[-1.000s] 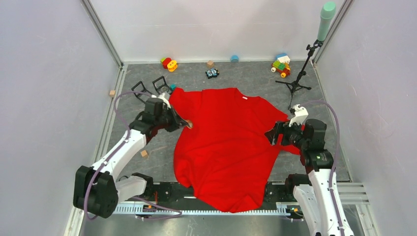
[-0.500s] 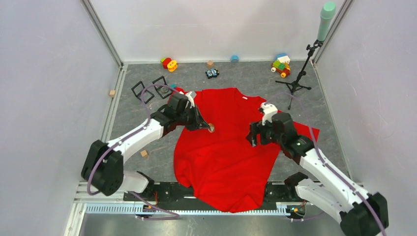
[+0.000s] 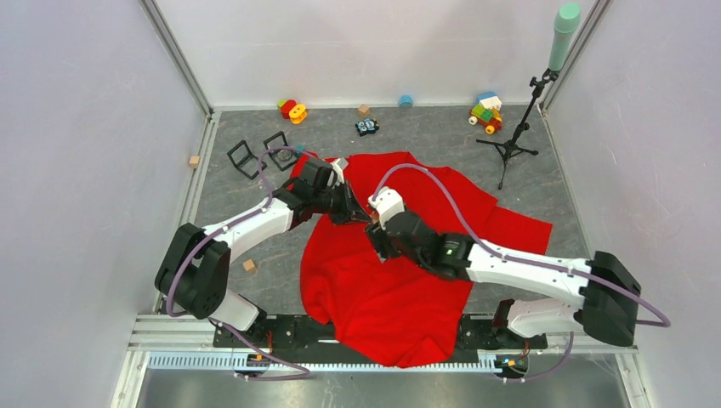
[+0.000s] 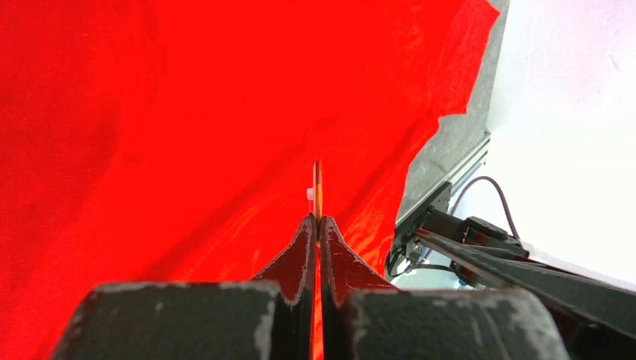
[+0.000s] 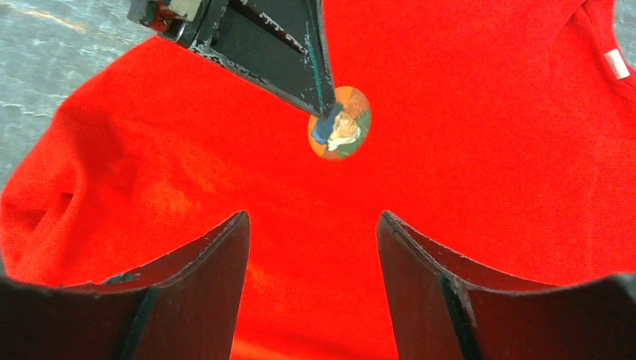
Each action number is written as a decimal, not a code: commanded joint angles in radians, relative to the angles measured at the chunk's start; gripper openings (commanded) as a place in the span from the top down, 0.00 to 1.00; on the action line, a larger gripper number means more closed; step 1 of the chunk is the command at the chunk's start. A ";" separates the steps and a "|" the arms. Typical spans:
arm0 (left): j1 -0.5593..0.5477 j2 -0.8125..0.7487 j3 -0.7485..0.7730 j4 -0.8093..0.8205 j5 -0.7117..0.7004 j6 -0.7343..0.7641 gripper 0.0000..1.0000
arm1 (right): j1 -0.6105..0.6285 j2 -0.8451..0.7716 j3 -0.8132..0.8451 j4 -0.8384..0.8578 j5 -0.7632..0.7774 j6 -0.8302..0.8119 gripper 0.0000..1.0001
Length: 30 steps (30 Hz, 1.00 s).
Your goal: Pin the brooch onto the clothing
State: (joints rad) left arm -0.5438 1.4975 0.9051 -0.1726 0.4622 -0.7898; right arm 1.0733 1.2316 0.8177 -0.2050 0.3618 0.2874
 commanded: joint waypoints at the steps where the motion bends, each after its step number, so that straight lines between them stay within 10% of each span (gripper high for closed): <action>1: 0.011 -0.006 -0.006 0.054 0.063 -0.040 0.98 | 0.061 0.080 0.048 0.093 0.214 -0.002 0.33; 23: 0.022 -0.026 -0.037 0.106 0.134 -0.088 0.98 | 0.134 0.356 0.127 0.249 0.492 -0.119 0.52; 30: 0.024 -0.024 -0.041 0.137 0.169 -0.106 0.98 | 0.137 0.368 0.122 0.220 0.618 -0.083 0.86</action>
State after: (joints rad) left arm -0.5236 1.4975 0.8730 -0.0826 0.5808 -0.8658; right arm 1.2034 1.6100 0.9104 0.0048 0.8593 0.1787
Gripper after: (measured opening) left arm 0.033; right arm 0.223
